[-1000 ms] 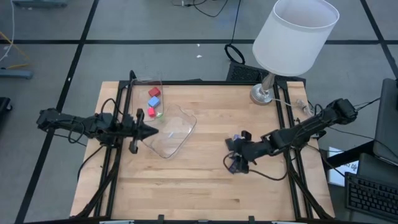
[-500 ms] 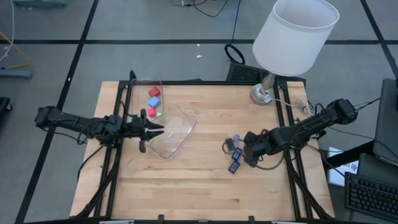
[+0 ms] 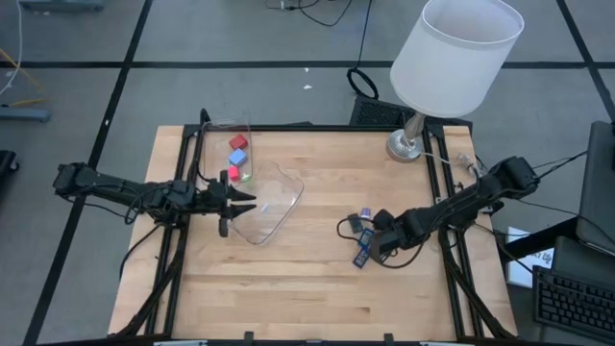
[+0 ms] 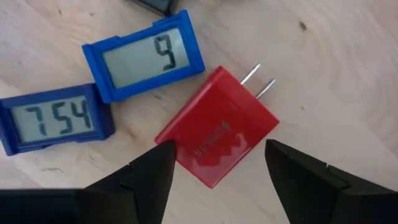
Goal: Pick & Place Office items
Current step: Put the red charger adapter into the top transparent bin
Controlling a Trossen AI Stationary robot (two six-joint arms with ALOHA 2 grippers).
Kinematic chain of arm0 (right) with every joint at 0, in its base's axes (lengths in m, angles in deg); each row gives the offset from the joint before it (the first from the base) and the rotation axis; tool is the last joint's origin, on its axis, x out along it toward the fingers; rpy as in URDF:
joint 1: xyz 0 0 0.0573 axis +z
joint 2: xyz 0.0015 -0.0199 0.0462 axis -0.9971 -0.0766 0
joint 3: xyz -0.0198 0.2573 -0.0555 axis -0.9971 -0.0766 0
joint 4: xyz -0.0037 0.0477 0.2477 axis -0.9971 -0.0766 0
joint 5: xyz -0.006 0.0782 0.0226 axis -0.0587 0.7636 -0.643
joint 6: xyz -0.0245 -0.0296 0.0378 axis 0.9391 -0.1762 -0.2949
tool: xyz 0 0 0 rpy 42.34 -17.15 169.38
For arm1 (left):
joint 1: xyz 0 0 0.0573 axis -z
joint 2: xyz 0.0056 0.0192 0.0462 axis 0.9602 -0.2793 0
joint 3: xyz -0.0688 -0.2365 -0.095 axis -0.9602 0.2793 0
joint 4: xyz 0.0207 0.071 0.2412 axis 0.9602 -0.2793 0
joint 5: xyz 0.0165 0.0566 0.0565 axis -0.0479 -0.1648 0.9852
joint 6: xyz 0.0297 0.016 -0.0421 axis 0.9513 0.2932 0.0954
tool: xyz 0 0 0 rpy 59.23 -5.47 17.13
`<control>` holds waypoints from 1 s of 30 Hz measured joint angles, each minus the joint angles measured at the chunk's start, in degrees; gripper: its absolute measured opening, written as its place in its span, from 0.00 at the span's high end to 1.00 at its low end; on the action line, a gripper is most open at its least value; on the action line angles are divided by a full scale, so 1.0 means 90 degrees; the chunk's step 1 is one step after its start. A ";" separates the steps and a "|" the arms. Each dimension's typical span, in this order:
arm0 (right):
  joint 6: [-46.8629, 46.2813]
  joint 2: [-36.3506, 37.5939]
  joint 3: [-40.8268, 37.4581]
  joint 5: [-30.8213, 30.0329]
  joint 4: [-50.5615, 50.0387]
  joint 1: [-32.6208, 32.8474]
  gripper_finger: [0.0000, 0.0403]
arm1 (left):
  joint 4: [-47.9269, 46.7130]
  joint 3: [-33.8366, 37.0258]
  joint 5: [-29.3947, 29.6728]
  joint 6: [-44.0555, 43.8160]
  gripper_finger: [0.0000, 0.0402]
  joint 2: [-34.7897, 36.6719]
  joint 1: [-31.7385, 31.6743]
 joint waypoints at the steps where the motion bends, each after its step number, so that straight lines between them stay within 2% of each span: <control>1: -0.0012 -0.0085 0.0001 -0.0024 0.0074 0.0000 0.40 | -0.0002 -0.0001 -0.0001 -0.0002 0.72 0.0000 0.0000; 9: 0.0044 -0.0216 -0.0014 -0.0660 0.0844 -0.0086 0.40 | 0.0144 0.0000 -0.0002 -0.0002 0.72 0.0000 0.0000; 13: 0.0037 -0.0199 -0.0014 -0.0805 0.0440 -0.0196 0.40 | 0.0163 -0.0001 -0.0001 0.0007 0.72 0.0000 0.0000; 21: -0.0363 -0.0115 -0.0019 -0.0665 -0.1391 -0.0345 0.44 | 0.0165 -0.0001 0.0001 0.0009 0.72 0.0000 0.0000; 27: -0.0541 0.0275 -0.0055 -0.0612 -0.1431 -0.0350 0.48 | 0.0165 -0.0001 0.0001 0.0002 0.72 0.0000 0.0000; 30: -0.0507 0.0479 -0.0094 -0.0832 -0.1512 -0.0332 0.46 | 0.0177 -0.0001 0.0001 0.0002 0.72 0.0000 0.0000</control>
